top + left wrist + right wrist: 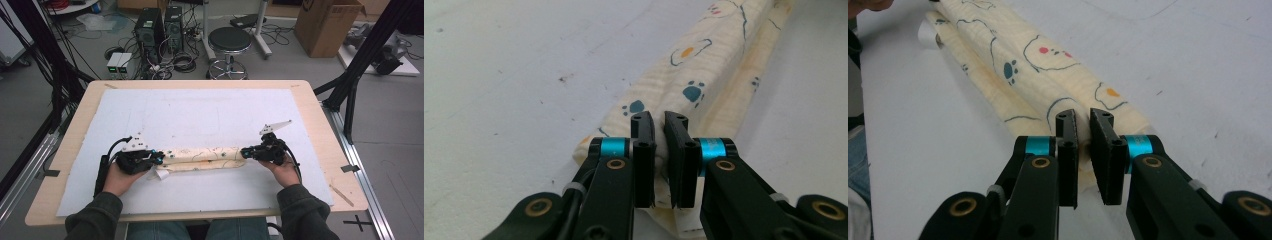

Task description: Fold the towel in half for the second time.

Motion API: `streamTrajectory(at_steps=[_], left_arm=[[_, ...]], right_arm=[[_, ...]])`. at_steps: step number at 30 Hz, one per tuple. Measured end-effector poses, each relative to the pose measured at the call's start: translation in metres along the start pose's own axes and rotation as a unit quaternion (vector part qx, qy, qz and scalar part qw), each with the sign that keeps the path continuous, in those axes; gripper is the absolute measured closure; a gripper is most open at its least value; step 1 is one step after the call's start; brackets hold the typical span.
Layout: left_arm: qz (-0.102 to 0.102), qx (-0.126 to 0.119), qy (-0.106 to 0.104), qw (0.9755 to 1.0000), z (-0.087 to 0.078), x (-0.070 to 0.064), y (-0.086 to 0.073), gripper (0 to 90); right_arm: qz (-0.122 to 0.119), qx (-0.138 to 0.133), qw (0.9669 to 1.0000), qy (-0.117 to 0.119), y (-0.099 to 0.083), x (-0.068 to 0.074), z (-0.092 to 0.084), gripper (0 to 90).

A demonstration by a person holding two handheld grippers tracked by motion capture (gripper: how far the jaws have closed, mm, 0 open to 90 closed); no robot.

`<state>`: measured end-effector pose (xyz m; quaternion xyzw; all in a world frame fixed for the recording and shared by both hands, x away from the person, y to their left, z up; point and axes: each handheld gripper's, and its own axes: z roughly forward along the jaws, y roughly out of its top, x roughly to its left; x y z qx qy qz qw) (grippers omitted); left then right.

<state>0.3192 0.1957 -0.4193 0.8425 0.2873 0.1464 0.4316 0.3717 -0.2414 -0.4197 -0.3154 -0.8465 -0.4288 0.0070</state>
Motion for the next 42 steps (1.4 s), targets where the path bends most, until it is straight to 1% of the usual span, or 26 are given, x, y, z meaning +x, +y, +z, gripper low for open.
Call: streamTrajectory(at_steps=[5, 7, 8, 9, 11, 13, 15, 17, 18, 21, 22, 25, 26, 28, 30, 31, 35, 37, 38, 40, 41, 42], left_arm=[[0.018, 0.019, -0.009, 0.9996, 0.001, -0.007, -0.002, 77.7], [0.012, 0.014, -0.017, 0.9997, 0.000, -0.009, -0.005, 76.8], [0.007, 0.016, -0.022, 0.9996, -0.001, -0.009, -0.007, 75.0], [0.004, 0.020, -0.026, 0.9994, -0.001, -0.009, -0.010, 72.3], [-0.001, 0.018, -0.032, 0.9993, -0.003, -0.010, -0.014, 66.7], [-0.006, 0.007, -0.040, 0.9992, -0.007, -0.010, -0.015, 59.6], [-0.010, -0.011, -0.051, 0.9986, -0.013, -0.010, -0.013, 53.9], [-0.009, -0.025, -0.057, 0.9980, -0.019, -0.010, -0.009, 50.8], [-0.010, -0.028, -0.058, 0.9979, -0.021, -0.010, -0.006, 49.6], [-0.012, -0.038, -0.056, 0.9976, -0.021, -0.009, 0.004, 49.9], [-0.012, -0.038, -0.051, 0.9979, -0.020, -0.009, 0.007, 51.1], [-0.021, -0.039, -0.040, 0.9982, -0.011, -0.008, 0.014, 59.4], [-0.029, -0.038, -0.038, 0.9981, -0.006, -0.008, 0.015, 62.3], [-0.031, -0.026, -0.039, 0.9984, 0.003, -0.008, 0.016, 63.8], [-0.025, -0.013, -0.038, 0.9989, 0.011, -0.010, 0.016, 65.3], [-0.020, -0.002, -0.041, 0.9989, 0.014, -0.011, 0.016, 65.2], [-0.010, 0.020, -0.036, 0.9991, 0.020, -0.013, 0.013, 64.8], [-0.011, 0.025, -0.032, 0.9991, 0.021, -0.013, 0.010, 64.7], [-0.012, 0.026, -0.033, 0.9990, 0.021, -0.012, 0.009, 64.2], [-0.010, 0.040, -0.031, 0.9987, 0.022, -0.011, 0.006, 63.8], [-0.006, 0.046, -0.029, 0.9985, 0.023, -0.012, 0.005, 63.1], [-0.008, 0.048, -0.027, 0.9984, 0.023, -0.012, 0.004, 62.3]], right_arm=[[-0.003, 0.004, 1.0000, -0.004, -0.008, 0.002, -0.001, 80.0], [-0.001, 0.005, 1.0000, 0.000, -0.011, 0.003, -0.002, 79.2], [-0.002, 0.006, 1.0000, 0.000, -0.012, 0.004, -0.003, 78.3], [-0.001, 0.007, 1.0000, 0.000, -0.014, 0.004, -0.003, 77.5], [-0.003, 0.010, 0.9999, -0.002, -0.017, 0.003, -0.004, 74.4], [-0.001, 0.014, 0.9999, 0.004, -0.019, 0.004, -0.006, 69.8], [-0.004, 0.008, 0.9999, 0.011, -0.020, 0.006, -0.011, 64.7], [-0.006, -0.009, 0.9998, 0.019, -0.018, 0.008, -0.018, 62.9], [-0.006, -0.016, 0.9997, 0.020, -0.017, 0.009, -0.021, 62.9], [-0.019, -0.028, 0.9993, 0.013, -0.007, 0.012, -0.026, 64.1], [-0.020, -0.031, 0.9993, 0.012, -0.003, 0.014, -0.027, 65.5], [-0.024, -0.031, 0.9992, 0.011, 0.008, 0.016, -0.021, 66.7], [-0.026, -0.029, 0.9992, 0.013, 0.011, 0.016, -0.017, 66.6], [-0.026, -0.021, 0.9994, 0.013, 0.015, 0.015, -0.006, 66.5], [-0.028, -0.015, 0.9994, 0.015, 0.018, 0.015, 0.005, 65.8], [-0.026, -0.008, 0.9995, 0.015, 0.019, 0.015, 0.010, 65.4], [-0.043, 0.023, 0.9987, 0.008, 0.019, 0.019, 0.026, 63.8], [-0.051, 0.038, 0.9980, -0.001, 0.018, 0.019, 0.029, 63.1], [-0.051, 0.040, 0.9979, -0.004, 0.017, 0.019, 0.029, 62.8], [-0.046, 0.038, 0.9982, -0.003, 0.012, 0.018, 0.028, 61.8], [-0.047, 0.036, 0.9982, -0.007, 0.009, 0.017, 0.027, 61.0], [-0.043, 0.040, 0.9982, -0.011, 0.006, 0.016, 0.027, 60.2]])
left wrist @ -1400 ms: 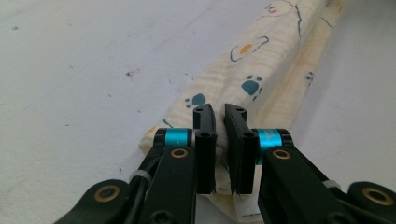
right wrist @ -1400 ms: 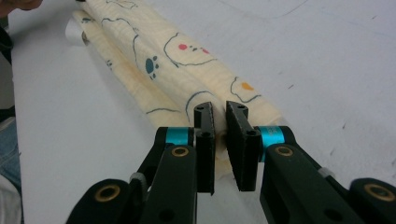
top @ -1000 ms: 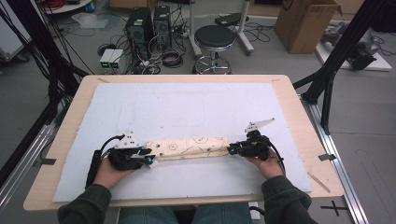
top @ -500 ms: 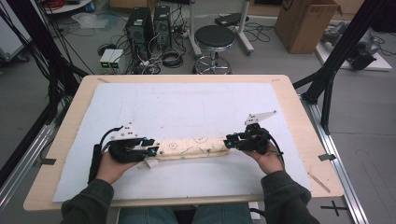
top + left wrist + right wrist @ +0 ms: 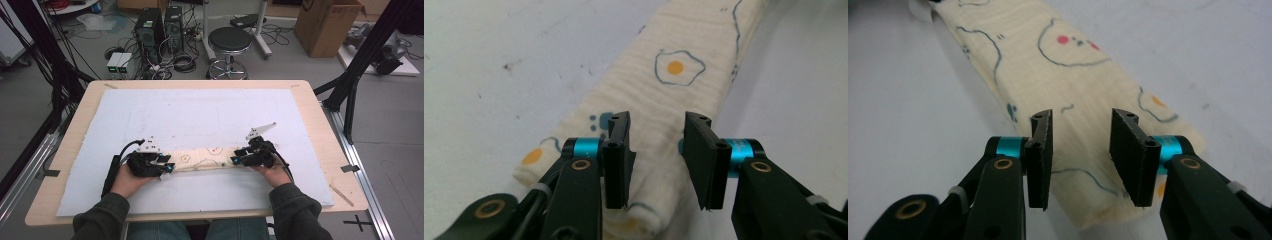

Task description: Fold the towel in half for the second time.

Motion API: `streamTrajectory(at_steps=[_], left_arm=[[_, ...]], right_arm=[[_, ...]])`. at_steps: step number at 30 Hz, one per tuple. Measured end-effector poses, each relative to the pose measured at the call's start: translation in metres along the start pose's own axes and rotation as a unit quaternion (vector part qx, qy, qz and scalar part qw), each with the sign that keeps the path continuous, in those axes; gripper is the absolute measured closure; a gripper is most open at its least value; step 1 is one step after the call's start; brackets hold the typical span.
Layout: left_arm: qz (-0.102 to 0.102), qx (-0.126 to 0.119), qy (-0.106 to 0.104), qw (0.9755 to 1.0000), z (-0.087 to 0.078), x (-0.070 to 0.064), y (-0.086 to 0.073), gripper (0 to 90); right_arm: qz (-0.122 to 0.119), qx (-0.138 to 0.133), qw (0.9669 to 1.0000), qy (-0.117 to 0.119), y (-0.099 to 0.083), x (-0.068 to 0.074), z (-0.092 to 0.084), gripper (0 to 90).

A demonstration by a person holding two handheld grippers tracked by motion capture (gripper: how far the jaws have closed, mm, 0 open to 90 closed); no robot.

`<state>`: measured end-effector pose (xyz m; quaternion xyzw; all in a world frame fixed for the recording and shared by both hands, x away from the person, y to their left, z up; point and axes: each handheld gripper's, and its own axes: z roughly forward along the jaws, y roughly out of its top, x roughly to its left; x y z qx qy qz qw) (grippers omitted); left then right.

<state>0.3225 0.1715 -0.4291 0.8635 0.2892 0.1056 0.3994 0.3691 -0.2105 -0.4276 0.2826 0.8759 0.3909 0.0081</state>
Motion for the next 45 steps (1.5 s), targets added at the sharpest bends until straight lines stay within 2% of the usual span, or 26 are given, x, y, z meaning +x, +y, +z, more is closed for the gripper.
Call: streamTrajectory(at_steps=[6, 10, 14, 16, 18, 21, 22, 25, 27, 33, 36, 37, 39, 41, 45], left_arm=[[0.012, 0.012, 0.008, 0.9998, -0.002, 0.001, -0.003, 57.7], [0.004, 0.018, 0.008, 0.9998, -0.003, 0.004, -0.006, 52.8], [0.011, 0.020, 0.010, 0.9997, -0.002, 0.003, -0.007, 50.7], [0.005, 0.021, 0.010, 0.9997, -0.002, 0.003, -0.008, 49.2], [0.004, 0.015, 0.009, 0.9998, -0.002, 0.005, -0.010, 49.0], [0.000, -0.007, 0.006, 1.0000, -0.003, 0.006, -0.017, 49.1], [-0.003, -0.007, 0.007, 0.9999, -0.003, 0.005, -0.017, 49.1], [0.005, -0.005, 0.014, 0.9999, -0.003, 0.002, -0.017, 48.6], [0.006, -0.005, 0.017, 0.9998, -0.003, 0.002, -0.016, 48.4], [-0.001, -0.012, 0.009, 0.9999, -0.005, 0.004, -0.015, 46.0], [-0.016, -0.029, 0.002, 0.9995, -0.010, 0.006, -0.014, 42.6], [-0.016, -0.033, 0.002, 0.9993, -0.013, 0.007, -0.013, 41.6], [-0.017, -0.046, 0.006, 0.9988, -0.018, 0.007, -0.010, 39.3], [-0.018, -0.060, 0.008, 0.9980, -0.022, 0.009, -0.009, 38.0], [-0.034, -0.074, 0.025, 0.9964, -0.025, 0.015, -0.009, 37.2]], right_arm=[[-0.018, 0.004, 0.9996, -0.019, -0.008, 0.003, -0.003, 55.0], [-0.033, 0.001, 0.9990, -0.032, -0.014, 0.005, -0.006, 52.5], [-0.044, -0.002, 0.9982, -0.039, -0.017, 0.007, -0.006, 51.2], [-0.057, 0.001, 0.9972, -0.048, -0.018, 0.010, -0.005, 50.2], [-0.067, 0.001, 0.9961, -0.057, -0.019, 0.012, -0.004, 49.8], [-0.074, 0.000, 0.9951, -0.065, -0.020, 0.014, -0.003, 49.7], [-0.074, 0.002, 0.9949, -0.068, -0.020, 0.016, -0.003, 49.6], [-0.082, 0.001, 0.9939, -0.074, -0.021, 0.017, -0.002, 48.4], [-0.083, -0.003, 0.9941, -0.070, -0.022, 0.017, -0.002, 46.8], [-0.066, -0.015, 0.9962, -0.055, -0.023, 0.013, -0.002, 43.7], [-0.063, -0.018, 0.9967, -0.048, -0.023, 0.014, -0.002, 39.2], [-0.059, -0.020, 0.9970, -0.045, -0.023, 0.014, -0.003, 38.0], [-0.053, -0.033, 0.9975, -0.034, -0.022, 0.013, -0.006, 34.1], [-0.034, -0.049, 0.9980, -0.019, -0.022, 0.011, -0.011, 32.4], [-0.022, -0.081, 0.9964, -0.015, -0.018, 0.006, -0.022, 31.6]])
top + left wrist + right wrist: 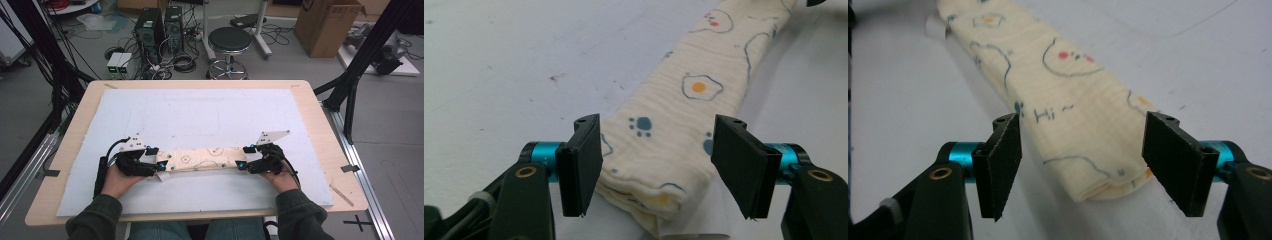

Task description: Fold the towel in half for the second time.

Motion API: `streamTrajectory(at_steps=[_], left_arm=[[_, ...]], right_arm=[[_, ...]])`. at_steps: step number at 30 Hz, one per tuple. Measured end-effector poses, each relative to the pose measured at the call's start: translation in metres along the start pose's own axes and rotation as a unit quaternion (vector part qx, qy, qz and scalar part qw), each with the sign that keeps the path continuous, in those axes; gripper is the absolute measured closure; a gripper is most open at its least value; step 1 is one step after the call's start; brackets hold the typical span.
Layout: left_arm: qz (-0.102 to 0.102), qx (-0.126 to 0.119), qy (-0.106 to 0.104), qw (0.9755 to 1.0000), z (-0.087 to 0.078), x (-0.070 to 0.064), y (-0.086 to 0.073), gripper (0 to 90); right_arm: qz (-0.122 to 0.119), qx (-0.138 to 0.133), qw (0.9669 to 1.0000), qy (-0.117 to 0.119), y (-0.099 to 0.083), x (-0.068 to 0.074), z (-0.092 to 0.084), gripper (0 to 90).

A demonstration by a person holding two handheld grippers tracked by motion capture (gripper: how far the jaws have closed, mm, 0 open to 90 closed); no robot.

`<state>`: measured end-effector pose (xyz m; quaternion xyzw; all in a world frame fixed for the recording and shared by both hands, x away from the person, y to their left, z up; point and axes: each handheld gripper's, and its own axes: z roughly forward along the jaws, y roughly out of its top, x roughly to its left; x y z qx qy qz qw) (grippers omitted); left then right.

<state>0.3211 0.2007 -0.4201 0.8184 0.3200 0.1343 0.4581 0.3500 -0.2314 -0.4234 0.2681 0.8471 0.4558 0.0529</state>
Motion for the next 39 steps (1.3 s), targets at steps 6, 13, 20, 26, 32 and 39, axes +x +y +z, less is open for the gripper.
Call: streamTrajectory(at_steps=[6, 13, 20, 26, 32, 39], left_arm=[[-0.025, 0.017, 0.036, 0.9989, 0.003, 0.014, 0.004, 40.4], [-0.046, 0.039, 0.032, 0.9977, 0.015, 0.022, 0.005, 46.6], [-0.063, 0.068, 0.025, 0.9954, 0.022, 0.028, 0.001, 50.2], [-0.062, 0.084, 0.009, 0.9945, 0.026, 0.028, -0.001, 61.1], [-0.052, 0.083, 0.002, 0.9952, 0.025, 0.026, -0.001, 75.7], [-0.047, 0.067, 0.012, 0.9966, 0.022, 0.025, 0.002, 81.1]], right_arm=[[0.021, -0.005, 0.9994, -0.026, 0.013, -0.014, -0.003, 35.0], [0.052, 0.017, 0.9978, -0.038, 0.019, -0.028, 0.009, 37.7], [0.078, 0.045, 0.9957, -0.018, 0.017, -0.039, 0.028, 43.4], [0.068, 0.076, 0.9947, -0.009, 0.015, -0.038, 0.036, 57.1], [0.057, 0.091, 0.9942, 0.005, 0.016, -0.034, 0.037, 74.9], [0.050, 0.091, 0.9946, 0.005, 0.018, -0.031, 0.033, 80.1]])
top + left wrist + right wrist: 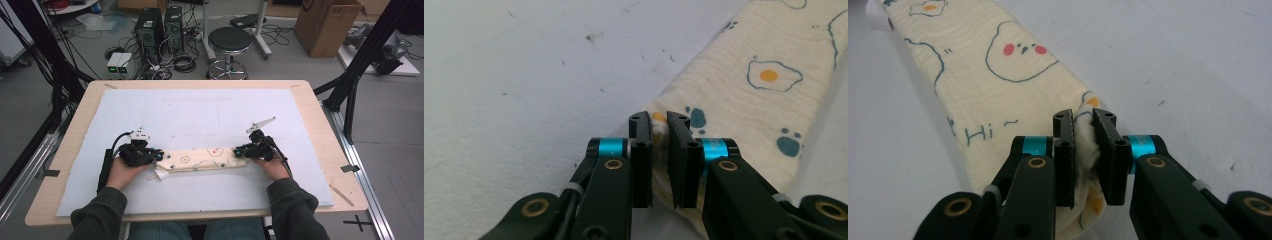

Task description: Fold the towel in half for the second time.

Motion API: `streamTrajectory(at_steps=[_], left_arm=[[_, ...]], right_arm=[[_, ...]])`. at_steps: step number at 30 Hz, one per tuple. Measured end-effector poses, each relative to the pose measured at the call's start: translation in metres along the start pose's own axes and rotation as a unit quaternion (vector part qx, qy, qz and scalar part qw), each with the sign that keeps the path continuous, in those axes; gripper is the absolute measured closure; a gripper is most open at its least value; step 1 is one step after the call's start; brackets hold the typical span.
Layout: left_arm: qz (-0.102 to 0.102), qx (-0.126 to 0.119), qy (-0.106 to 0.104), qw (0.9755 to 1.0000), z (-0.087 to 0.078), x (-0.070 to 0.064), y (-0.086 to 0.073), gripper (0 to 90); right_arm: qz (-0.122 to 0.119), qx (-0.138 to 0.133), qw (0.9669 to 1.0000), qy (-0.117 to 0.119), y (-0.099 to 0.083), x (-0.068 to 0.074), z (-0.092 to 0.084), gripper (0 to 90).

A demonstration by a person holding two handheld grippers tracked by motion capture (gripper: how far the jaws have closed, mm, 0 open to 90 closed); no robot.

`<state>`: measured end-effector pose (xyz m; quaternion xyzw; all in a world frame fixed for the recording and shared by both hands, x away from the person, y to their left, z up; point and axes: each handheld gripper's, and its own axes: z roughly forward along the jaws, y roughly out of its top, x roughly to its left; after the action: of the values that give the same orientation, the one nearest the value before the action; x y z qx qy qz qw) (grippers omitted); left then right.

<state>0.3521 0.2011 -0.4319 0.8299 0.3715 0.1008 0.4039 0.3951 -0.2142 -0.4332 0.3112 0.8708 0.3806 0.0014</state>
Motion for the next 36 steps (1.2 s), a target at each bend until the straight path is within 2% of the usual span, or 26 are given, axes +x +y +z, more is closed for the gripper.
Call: streamTrajectory(at_steps=[8, 16, 22, 23, 25, 29, 32, 36], left_arm=[[-0.003, -0.016, 0.009, 0.9998, -0.004, 0.004, 0.007, 81.4], [-0.003, -0.019, 0.022, 0.9996, -0.004, 0.010, 0.021, 81.5], [-0.023, -0.036, 0.036, 0.9984, -0.003, 0.019, 0.025, 81.5], [-0.030, -0.034, 0.039, 0.9982, -0.001, 0.021, 0.026, 81.5], [-0.028, -0.028, 0.047, 0.9981, 0.000, 0.024, 0.028, 81.5], [-0.032, -0.037, 0.063, 0.9968, 0.003, 0.030, 0.035, 81.4], [-0.041, -0.043, 0.071, 0.9957, 0.007, 0.035, 0.036, 81.3], [-0.049, -0.032, 0.073, 0.9956, 0.016, 0.039, 0.034, 81.3]], right_arm=[[-0.001, -0.005, 1.0000, -0.007, 0.009, 0.002, -0.006, 80.5], [-0.002, -0.004, 0.9996, -0.029, 0.020, -0.002, -0.008, 80.7], [0.008, -0.018, 0.9989, -0.042, 0.032, -0.009, -0.009, 80.7], [0.006, -0.017, 0.9988, -0.045, 0.035, -0.010, -0.008, 80.6], [0.007, -0.020, 0.9986, -0.049, 0.040, -0.012, -0.006, 80.6], [0.014, -0.015, 0.9980, -0.059, 0.046, -0.017, 0.001, 80.5], [0.022, -0.016, 0.9974, -0.066, 0.047, -0.022, 0.005, 80.5], [0.031, -0.014, 0.9969, -0.071, 0.047, -0.028, 0.011, 80.4]])
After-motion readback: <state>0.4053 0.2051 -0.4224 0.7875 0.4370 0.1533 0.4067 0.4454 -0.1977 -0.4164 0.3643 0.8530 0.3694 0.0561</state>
